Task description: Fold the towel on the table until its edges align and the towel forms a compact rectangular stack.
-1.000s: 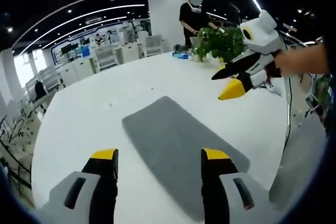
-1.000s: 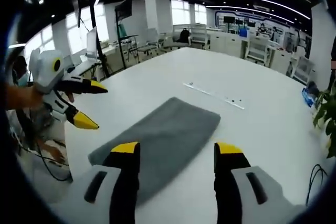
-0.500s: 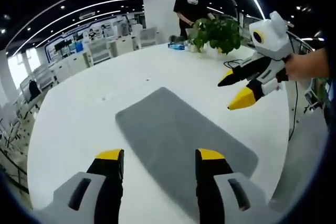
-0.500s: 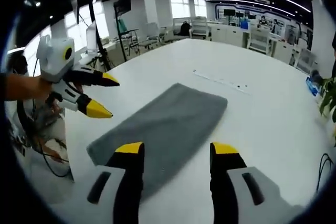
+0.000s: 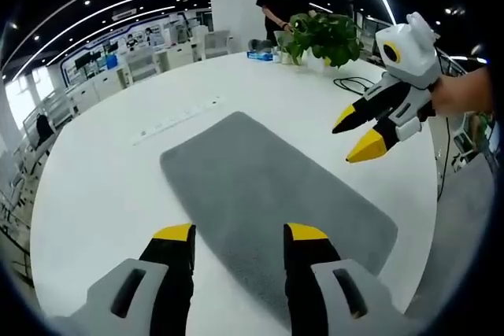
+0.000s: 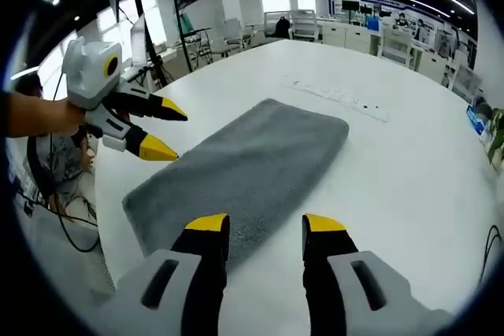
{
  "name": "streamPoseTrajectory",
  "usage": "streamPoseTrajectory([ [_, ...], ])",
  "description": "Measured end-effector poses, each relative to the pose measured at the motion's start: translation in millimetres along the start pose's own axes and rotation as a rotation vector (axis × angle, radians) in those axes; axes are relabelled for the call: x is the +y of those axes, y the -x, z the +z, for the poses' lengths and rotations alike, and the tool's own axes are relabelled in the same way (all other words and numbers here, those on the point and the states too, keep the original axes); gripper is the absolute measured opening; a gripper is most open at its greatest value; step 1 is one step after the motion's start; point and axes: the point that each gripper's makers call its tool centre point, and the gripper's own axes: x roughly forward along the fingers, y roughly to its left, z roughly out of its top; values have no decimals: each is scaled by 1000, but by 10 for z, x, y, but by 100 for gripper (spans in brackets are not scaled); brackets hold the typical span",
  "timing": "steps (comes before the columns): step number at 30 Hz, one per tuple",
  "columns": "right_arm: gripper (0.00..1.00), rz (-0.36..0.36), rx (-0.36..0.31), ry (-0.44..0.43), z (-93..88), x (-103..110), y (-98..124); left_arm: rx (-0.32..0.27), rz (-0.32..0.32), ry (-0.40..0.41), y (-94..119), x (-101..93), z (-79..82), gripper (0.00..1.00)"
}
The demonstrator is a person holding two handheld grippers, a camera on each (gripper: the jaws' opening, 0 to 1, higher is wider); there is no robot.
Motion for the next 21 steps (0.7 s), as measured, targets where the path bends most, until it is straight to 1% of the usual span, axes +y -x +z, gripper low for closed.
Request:
streamPoseTrajectory([
  [3,32,9,7,22,-2,38,-61,12,4,-3,-46,30,-38,40],
  [5,28,11,13,34,-7,57,-111,25,16,-12,-81,71,-72,34],
  [8,27,29,33,36,-38,107,-188,50,18,-10,-142,95,-142,32],
  [12,24,34,49,64,-84,143,-277,73,26,-35,-192,115,-212,26],
  [15,22,42,66,69,-135,158,-341,87,23,-37,-239,126,-260,25],
  [18,21,43,89,86,-192,166,-399,130,37,-81,-285,156,-375,23],
  [19,21,43,93,89,-208,166,-416,135,35,-72,-313,155,-403,23],
  [21,21,44,101,90,-243,180,-446,130,32,-67,-329,146,-407,22],
])
